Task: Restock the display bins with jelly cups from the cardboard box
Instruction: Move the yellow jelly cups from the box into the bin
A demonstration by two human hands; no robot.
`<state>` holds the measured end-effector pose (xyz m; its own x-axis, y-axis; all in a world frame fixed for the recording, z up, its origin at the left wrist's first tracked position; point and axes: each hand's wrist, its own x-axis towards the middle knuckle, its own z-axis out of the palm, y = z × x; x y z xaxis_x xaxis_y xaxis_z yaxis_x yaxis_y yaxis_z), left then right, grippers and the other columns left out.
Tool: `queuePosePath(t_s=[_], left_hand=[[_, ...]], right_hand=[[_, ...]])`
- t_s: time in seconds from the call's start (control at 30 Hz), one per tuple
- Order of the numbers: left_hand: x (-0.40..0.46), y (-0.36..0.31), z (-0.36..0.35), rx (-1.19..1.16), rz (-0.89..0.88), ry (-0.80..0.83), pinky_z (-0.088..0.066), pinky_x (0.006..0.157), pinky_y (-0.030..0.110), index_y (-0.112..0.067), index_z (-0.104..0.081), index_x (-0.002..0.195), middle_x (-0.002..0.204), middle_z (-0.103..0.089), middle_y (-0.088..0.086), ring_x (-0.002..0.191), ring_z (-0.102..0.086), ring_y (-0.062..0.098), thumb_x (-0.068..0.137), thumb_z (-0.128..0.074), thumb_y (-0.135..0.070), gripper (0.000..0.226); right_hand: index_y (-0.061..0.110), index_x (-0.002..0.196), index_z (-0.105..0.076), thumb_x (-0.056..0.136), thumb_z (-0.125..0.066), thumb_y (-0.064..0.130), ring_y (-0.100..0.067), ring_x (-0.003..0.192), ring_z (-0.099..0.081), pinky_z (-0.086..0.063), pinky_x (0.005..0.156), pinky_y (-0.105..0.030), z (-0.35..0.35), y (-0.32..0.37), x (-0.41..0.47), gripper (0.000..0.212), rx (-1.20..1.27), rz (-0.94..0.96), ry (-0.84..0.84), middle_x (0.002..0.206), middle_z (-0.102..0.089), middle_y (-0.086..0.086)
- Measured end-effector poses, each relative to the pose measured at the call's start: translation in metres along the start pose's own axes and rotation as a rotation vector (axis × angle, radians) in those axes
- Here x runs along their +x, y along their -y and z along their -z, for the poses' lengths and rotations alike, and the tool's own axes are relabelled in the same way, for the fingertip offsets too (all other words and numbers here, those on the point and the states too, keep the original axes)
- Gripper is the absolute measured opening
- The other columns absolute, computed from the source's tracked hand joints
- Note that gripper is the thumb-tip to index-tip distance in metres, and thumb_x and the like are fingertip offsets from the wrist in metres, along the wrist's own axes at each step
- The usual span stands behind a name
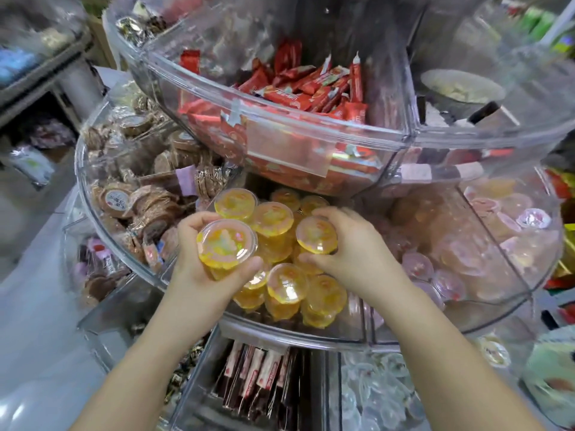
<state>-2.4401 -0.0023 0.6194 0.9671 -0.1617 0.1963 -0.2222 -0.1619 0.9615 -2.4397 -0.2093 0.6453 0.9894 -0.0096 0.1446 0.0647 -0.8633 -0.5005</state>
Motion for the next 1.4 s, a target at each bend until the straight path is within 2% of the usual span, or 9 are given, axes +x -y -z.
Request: queuePosePath(t_s=[0.13,0.27,0.43,0.6,0.83,0.93,1.17,1.33,1.4], left_hand=[[-0.002,0.008,0.008,-0.086,0.088,0.033,-0.043,0.064,0.000,-0.052,-0.034,0.108,0.099,-0.054,-0.027,0.085,-0.057,-0.016,0.068,-0.069,-0.021,0.061],[-0.003,0.012,0.016,-0.053,0.074,0.080,-0.041,0.072,-0.002,-0.056,-0.037,0.114,0.106,-0.056,-0.032,0.099,-0.054,-0.015,0.076,-0.071,-0.026,0.060],[-0.003,0.015,0.020,0.017,0.055,0.000,-0.045,0.079,0.017,-0.054,-0.047,0.107,0.109,-0.059,-0.025,0.101,-0.057,-0.007,0.071,-0.074,-0.035,0.049],[-0.003,0.018,0.022,0.017,0.069,-0.055,-0.044,0.083,0.024,-0.051,-0.052,0.104,0.108,-0.061,-0.025,0.102,-0.058,-0.004,0.063,-0.074,-0.046,0.047],[-0.002,0.025,0.027,0.105,0.101,-0.123,-0.048,0.091,0.036,-0.047,-0.054,0.106,0.107,-0.062,-0.022,0.102,-0.059,0.001,0.066,-0.075,-0.033,0.047],[0.001,0.022,0.026,0.165,0.104,-0.153,-0.048,0.094,0.043,-0.047,-0.053,0.106,0.105,-0.061,-0.023,0.107,-0.057,0.008,0.066,-0.074,-0.034,0.048],[0.010,0.019,0.019,0.402,0.068,-0.186,-0.040,0.070,0.004,-0.044,-0.037,0.111,0.095,-0.051,-0.036,0.091,-0.046,-0.027,0.067,-0.081,-0.027,0.065],[0.008,0.020,0.019,0.518,0.023,-0.105,-0.036,0.081,0.014,-0.028,-0.039,0.129,0.113,-0.055,-0.018,0.101,-0.049,-0.002,0.073,-0.076,-0.028,0.068],[0.007,0.021,0.021,0.532,-0.007,-0.116,-0.035,0.079,0.007,-0.027,-0.039,0.132,0.112,-0.053,-0.020,0.101,-0.047,-0.007,0.074,-0.074,-0.026,0.068]], right_hand=[[0.021,0.132,-0.046,0.066,-0.081,0.031,-0.018,0.118,-0.050,-0.035,0.096,-0.019,0.000,-0.005,-0.001,0.075,0.031,-0.027,0.074,0.130,-0.049,-0.001],[0.023,0.128,-0.050,0.067,-0.076,0.021,-0.010,0.111,-0.052,-0.032,0.078,0.000,-0.002,-0.007,-0.003,0.066,0.121,-0.046,0.035,0.118,-0.058,0.007],[0.024,0.121,-0.050,0.063,-0.082,0.026,-0.010,0.102,-0.054,-0.037,0.081,-0.018,-0.011,-0.006,-0.004,0.066,0.154,-0.112,-0.073,0.113,-0.057,0.008],[0.024,0.120,-0.050,0.066,-0.080,0.029,-0.004,0.099,-0.047,-0.028,0.076,-0.007,-0.011,-0.007,-0.006,0.062,0.117,-0.066,-0.041,0.111,-0.047,0.010],[0.022,0.137,-0.041,0.077,-0.069,0.015,-0.012,0.123,-0.045,-0.028,0.096,-0.013,-0.002,-0.010,-0.001,0.067,0.082,-0.003,0.078,0.135,-0.044,0.003],[0.026,0.141,-0.035,0.074,-0.074,0.020,0.001,0.124,-0.036,-0.021,0.094,0.000,0.000,-0.010,-0.003,0.077,0.107,0.019,0.088,0.136,-0.038,0.012],[0.038,0.122,-0.050,0.069,-0.071,0.035,0.024,0.114,-0.032,-0.021,0.091,0.008,0.001,0.004,-0.019,0.057,0.268,0.098,-0.135,0.127,-0.042,0.016],[0.036,0.111,-0.056,0.072,-0.074,0.024,0.021,0.112,-0.038,-0.026,0.091,0.005,-0.011,0.015,-0.026,0.045,0.318,0.137,-0.190,0.122,-0.049,0.012],[0.035,0.107,-0.058,0.072,-0.075,0.020,0.018,0.111,-0.041,-0.029,0.091,0.003,-0.015,0.014,-0.027,0.042,0.331,0.128,-0.238,0.118,-0.051,0.011]])
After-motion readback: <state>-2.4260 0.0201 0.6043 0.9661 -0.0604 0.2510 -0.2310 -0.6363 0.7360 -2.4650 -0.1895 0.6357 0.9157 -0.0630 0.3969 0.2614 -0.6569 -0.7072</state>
